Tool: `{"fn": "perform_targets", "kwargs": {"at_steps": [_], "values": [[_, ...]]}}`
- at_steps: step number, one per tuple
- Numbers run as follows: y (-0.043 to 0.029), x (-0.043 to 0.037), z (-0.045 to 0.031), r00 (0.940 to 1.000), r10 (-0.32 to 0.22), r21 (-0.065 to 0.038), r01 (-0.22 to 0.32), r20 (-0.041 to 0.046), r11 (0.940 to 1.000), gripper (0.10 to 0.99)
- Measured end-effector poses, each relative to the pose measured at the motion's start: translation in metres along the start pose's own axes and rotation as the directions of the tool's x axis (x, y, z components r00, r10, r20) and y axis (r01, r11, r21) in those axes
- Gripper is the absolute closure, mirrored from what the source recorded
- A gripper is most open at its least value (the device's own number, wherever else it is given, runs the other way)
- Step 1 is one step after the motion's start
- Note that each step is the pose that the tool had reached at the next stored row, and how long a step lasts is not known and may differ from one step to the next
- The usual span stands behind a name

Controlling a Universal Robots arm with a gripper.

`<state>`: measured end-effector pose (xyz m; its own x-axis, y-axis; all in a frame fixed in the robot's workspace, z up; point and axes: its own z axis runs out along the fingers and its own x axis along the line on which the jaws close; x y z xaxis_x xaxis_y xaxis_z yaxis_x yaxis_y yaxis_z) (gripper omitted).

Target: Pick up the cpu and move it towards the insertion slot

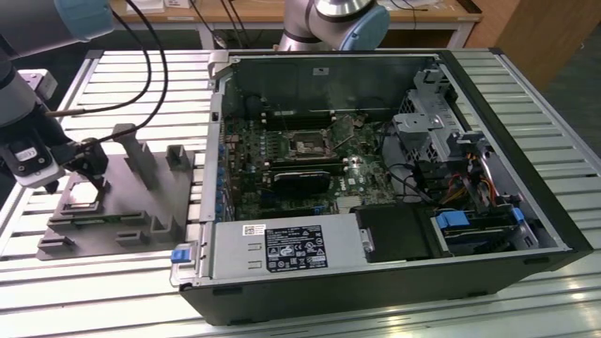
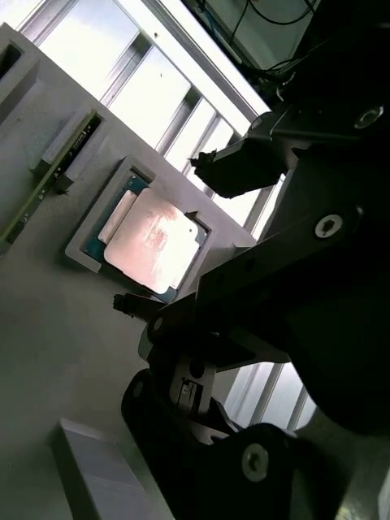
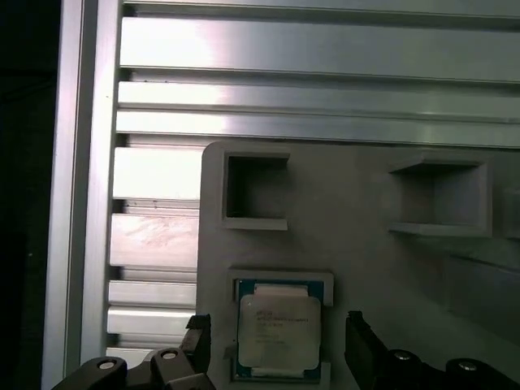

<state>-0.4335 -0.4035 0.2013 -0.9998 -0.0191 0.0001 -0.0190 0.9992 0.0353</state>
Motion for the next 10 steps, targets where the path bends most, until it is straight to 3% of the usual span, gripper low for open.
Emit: {"fn": "perform_targets", "kwargs": {"at_steps": [10], "values": [[-0.001, 0.0, 0.0078, 1.0, 0.001, 0.0, -0.001, 0.0, 1.0, 0.325]]}}
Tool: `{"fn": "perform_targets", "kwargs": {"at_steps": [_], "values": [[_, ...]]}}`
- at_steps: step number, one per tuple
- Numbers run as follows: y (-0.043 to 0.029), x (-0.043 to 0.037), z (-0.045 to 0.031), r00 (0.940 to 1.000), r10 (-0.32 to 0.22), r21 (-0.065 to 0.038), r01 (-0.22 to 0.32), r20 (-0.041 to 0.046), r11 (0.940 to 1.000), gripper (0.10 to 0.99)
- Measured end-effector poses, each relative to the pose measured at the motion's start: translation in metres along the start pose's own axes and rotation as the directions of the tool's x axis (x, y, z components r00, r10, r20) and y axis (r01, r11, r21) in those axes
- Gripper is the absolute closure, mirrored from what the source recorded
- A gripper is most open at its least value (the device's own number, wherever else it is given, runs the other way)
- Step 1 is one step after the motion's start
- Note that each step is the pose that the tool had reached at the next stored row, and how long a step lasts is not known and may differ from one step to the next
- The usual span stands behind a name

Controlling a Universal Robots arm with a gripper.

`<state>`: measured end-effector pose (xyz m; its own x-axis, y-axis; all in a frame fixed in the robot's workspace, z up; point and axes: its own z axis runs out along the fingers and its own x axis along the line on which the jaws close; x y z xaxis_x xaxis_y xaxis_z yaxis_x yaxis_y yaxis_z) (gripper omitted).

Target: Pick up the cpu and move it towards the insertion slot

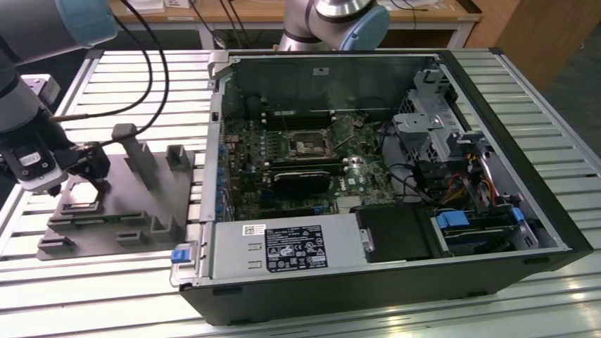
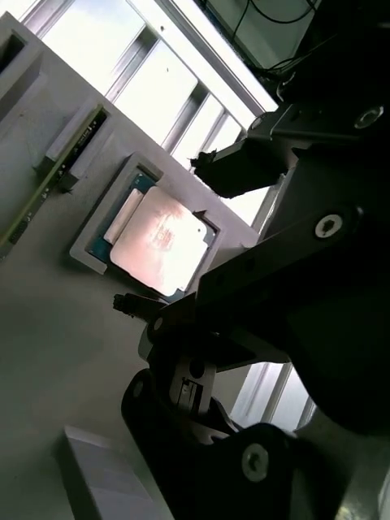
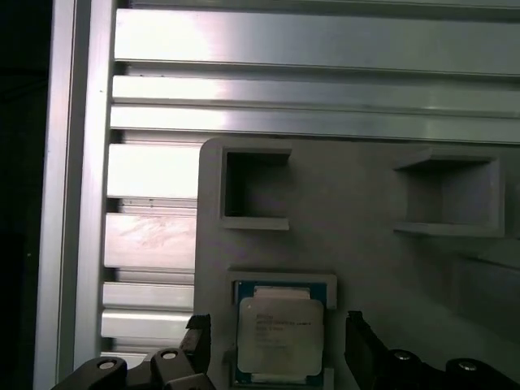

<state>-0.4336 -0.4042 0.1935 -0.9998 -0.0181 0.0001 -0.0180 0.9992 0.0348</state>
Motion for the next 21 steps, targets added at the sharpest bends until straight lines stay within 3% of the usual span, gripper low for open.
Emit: {"fn": "perform_targets", "kwargs": {"at_steps": [12, 14, 15, 21], "values": [[-0.0014, 0.0, 0.0102, 1.0, 0.005, 0.0, -0.005, 0.0001, 1.0, 0.325], [-0.0014, 0.0, 0.0109, 1.0, 0.005, 0.0, -0.005, 0.0002, 1.0, 0.341], [-0.0015, 0.0, 0.0115, 1.0, 0.005, 0.0, -0.005, 0.0003, 1.0, 0.412], [-0.0015, 0.0, 0.0133, 1.0, 0.005, 0.0, -0.005, 0.0, 1.0, 0.427]]}}
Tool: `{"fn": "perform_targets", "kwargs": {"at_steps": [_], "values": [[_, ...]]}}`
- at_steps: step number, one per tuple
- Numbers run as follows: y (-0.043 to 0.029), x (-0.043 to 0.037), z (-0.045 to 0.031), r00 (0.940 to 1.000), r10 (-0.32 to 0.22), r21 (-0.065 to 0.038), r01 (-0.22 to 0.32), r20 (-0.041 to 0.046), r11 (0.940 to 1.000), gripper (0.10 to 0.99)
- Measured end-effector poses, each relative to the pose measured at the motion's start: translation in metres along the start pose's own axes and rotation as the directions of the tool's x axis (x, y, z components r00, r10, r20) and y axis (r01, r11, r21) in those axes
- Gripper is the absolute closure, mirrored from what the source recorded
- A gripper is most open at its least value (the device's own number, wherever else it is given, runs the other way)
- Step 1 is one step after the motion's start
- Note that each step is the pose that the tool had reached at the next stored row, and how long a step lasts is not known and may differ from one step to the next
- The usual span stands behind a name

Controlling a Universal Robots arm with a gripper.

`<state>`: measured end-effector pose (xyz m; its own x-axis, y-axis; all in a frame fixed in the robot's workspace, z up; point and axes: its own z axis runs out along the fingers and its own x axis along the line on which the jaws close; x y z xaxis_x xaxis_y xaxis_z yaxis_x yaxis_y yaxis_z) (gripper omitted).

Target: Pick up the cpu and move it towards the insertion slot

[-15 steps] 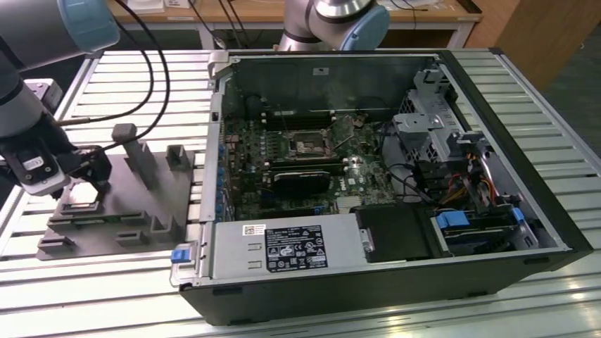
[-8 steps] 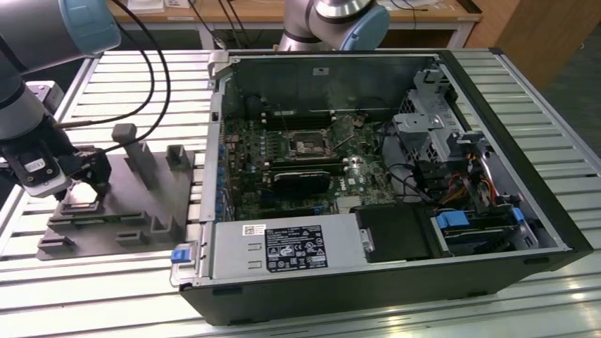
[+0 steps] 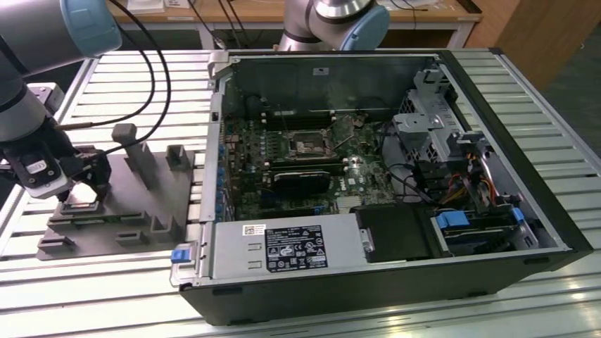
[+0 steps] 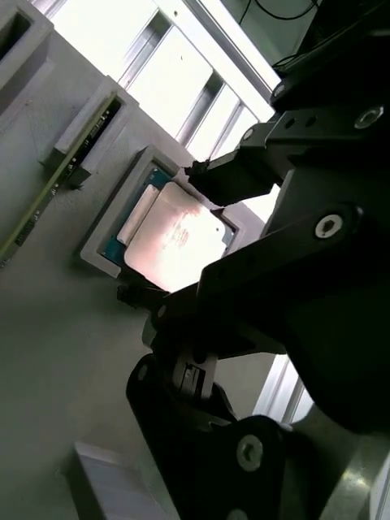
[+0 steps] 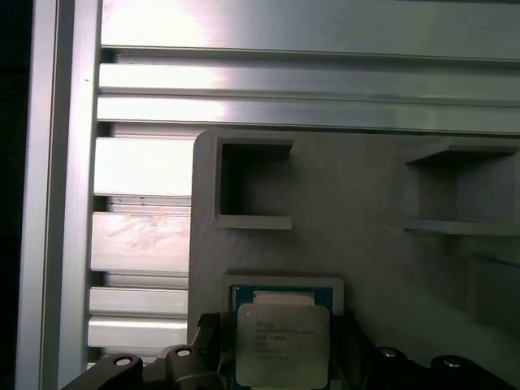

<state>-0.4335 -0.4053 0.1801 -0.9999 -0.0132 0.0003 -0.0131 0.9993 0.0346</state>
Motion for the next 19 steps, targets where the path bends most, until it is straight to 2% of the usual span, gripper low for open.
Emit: {"fn": "perform_targets", "kwargs": {"at_steps": [2, 3, 7, 15, 19], "values": [[0.0, 0.0, 0.0002, 1.0, 0.0, 0.0, 0.0, 0.0001, 1.0, 0.427], [0.0, 0.0, 0.0003, 1.0, 0.0, 0.0, 0.0, 0.0002, 1.0, 0.498], [0.0, -0.0003, 0.0004, 1.0, 0.0, 0.0, 0.0, 0.0002, 1.0, 0.541], [0.0, -0.0007, -0.0001, 1.0, 0.0, 0.0, 0.0, 0.0004, 1.0, 0.541], [0.0001, -0.0007, -0.0036, 1.0, 0.0, 0.0, 0.0, 0.0002, 1.0, 0.541]]}}
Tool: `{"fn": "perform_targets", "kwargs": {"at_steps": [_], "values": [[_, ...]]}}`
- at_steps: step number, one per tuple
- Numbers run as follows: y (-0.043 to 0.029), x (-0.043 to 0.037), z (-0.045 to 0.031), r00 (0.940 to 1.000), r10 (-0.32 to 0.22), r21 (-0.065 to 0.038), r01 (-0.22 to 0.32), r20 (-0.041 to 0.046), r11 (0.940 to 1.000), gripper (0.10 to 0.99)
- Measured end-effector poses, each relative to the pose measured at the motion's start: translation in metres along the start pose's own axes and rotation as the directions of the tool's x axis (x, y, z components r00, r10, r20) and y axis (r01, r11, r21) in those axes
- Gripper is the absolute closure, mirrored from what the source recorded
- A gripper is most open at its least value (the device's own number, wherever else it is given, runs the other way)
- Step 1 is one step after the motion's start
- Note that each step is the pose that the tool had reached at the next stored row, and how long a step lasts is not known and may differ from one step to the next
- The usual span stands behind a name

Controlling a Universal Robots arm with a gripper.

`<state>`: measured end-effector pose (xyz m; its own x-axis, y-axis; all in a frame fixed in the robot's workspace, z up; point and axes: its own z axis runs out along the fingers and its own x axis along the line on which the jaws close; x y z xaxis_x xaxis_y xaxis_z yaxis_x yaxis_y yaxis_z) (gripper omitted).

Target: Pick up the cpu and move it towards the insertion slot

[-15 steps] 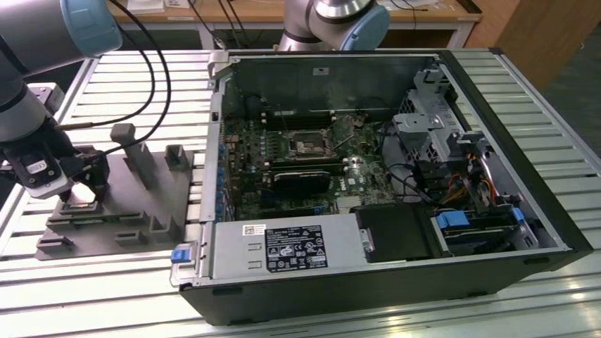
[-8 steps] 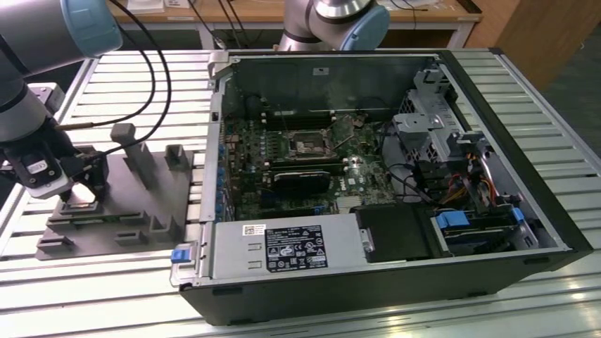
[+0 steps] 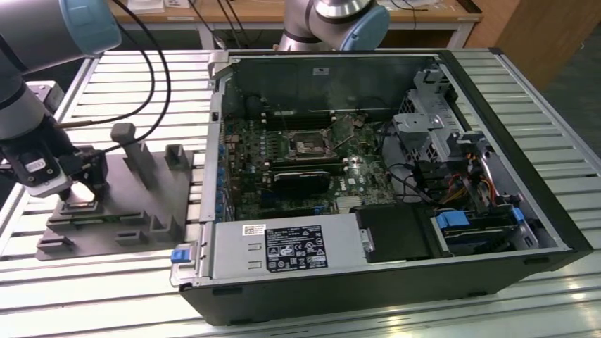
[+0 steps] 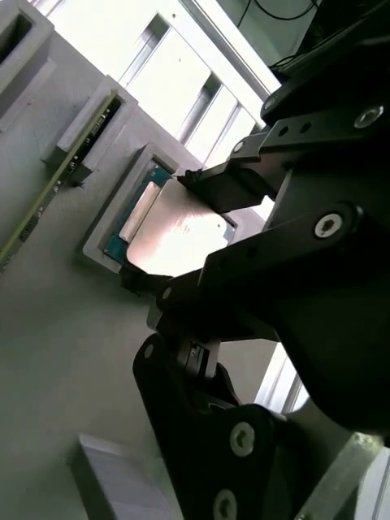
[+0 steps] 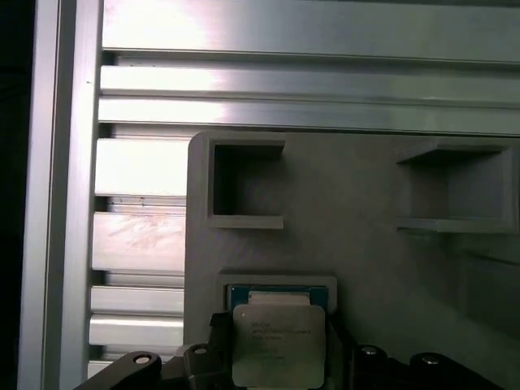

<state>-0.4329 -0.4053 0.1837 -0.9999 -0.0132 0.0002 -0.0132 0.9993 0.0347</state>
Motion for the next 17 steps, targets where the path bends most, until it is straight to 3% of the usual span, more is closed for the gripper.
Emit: {"fn": "perform_targets", "kwargs": {"at_steps": [8, 17], "values": [[0.0004, 0.0, -0.0096, 1.0, 0.0, 0.0, 0.0, 0.0, 1.0, 0.541], [0.0004, 0.0, -0.0121, 1.0, 0.0, 0.0, 0.0, -0.0002, 1.0, 0.541]]}}
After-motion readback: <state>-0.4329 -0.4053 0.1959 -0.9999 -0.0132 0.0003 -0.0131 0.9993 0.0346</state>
